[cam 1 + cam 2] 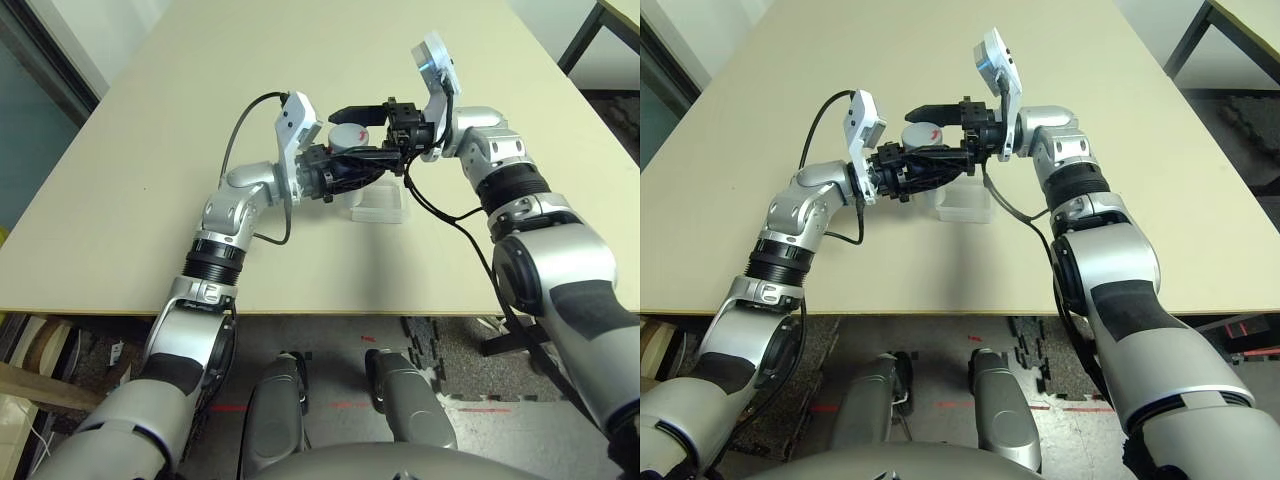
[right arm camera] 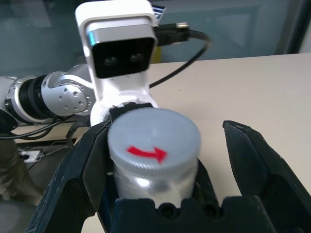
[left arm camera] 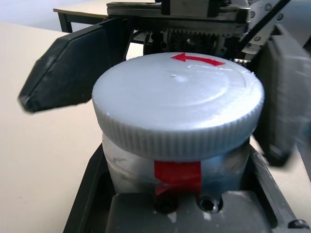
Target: Pour the medicine from the bottle into the box.
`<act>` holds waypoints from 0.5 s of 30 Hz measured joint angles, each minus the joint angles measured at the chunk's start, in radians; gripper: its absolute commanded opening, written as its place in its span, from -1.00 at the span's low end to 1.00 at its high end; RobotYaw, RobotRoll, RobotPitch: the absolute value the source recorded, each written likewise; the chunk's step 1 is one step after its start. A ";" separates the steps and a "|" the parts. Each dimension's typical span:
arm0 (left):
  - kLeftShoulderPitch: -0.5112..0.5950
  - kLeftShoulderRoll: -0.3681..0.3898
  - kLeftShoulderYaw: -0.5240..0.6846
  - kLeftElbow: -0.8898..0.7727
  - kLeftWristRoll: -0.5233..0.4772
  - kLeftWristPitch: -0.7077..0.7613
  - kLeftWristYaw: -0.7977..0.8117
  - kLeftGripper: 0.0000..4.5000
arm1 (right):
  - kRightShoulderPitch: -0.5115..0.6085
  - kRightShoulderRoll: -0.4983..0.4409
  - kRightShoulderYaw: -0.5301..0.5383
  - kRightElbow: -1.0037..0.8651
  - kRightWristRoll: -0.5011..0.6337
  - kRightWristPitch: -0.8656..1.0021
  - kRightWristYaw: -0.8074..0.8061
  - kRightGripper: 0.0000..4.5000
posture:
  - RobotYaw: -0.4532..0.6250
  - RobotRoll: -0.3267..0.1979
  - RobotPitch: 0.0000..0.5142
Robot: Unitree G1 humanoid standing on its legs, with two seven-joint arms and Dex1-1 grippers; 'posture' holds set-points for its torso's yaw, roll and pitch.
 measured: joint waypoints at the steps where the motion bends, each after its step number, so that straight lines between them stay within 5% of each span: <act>1: 0.000 0.000 0.000 0.000 0.000 0.000 0.001 0.16 | 0.000 -0.003 -0.001 0.000 -0.001 0.000 0.000 1.00 | -0.57 0.25 -0.37; 15: 0.000 -0.009 0.000 0.003 0.002 -0.002 0.003 0.16 | 0.000 0.004 -0.003 -0.020 -0.005 0.008 -0.016 1.00 | -0.57 0.25 -0.38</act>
